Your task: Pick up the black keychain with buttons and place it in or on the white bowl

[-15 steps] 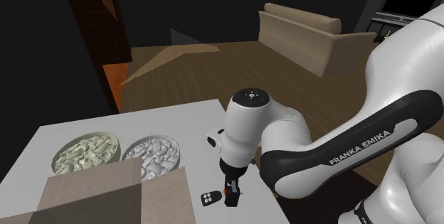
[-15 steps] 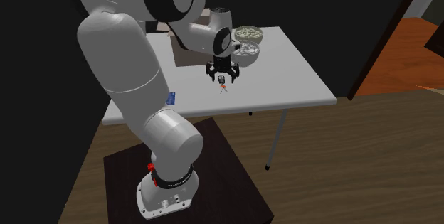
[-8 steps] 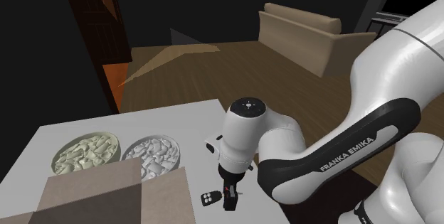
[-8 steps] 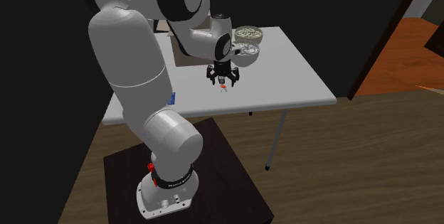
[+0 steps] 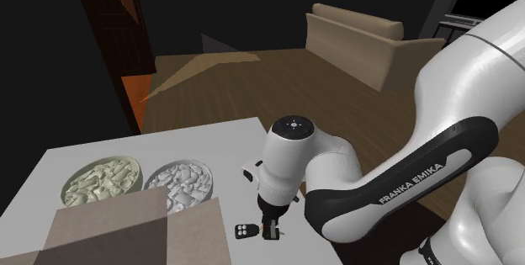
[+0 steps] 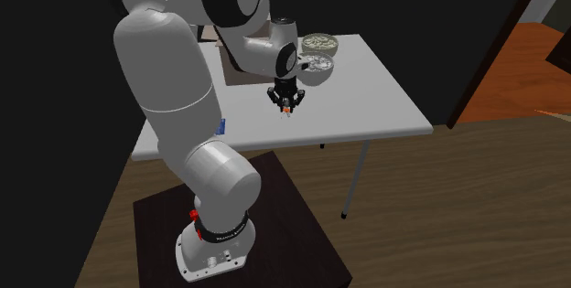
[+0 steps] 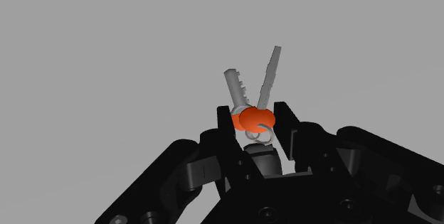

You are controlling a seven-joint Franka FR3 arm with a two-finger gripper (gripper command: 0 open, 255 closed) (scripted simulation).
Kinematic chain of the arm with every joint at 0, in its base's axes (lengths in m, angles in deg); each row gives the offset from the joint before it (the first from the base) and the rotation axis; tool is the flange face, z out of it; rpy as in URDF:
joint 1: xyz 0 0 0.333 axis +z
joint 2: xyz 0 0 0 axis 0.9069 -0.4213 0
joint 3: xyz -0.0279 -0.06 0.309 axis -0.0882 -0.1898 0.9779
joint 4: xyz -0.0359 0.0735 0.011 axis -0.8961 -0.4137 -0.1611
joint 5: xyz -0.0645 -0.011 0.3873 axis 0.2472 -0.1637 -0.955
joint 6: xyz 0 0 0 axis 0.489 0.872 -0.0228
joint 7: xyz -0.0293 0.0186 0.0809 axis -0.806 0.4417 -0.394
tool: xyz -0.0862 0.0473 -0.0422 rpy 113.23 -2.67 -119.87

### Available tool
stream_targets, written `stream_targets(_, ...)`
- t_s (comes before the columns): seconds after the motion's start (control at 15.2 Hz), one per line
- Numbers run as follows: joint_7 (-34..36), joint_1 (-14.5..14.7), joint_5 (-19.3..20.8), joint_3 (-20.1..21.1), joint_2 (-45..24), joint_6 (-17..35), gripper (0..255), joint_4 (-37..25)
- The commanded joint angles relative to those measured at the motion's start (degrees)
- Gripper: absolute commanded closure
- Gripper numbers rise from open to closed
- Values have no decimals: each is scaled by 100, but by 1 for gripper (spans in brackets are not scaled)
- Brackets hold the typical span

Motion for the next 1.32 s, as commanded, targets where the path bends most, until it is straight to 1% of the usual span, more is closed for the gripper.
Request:
stream_targets(0.0, 2, -12, 6, -15, -13, 4, 255, 7)
stream_targets(0.33, -3, -14, 2, -14, -7, 3, 255, 10)
stream_targets(0.73, -180, 25, -234, -41, 428, -527, 255, -106)
stream_targets(1.25, -326, 71, -417, -110, 919, -1232, 255, -337)
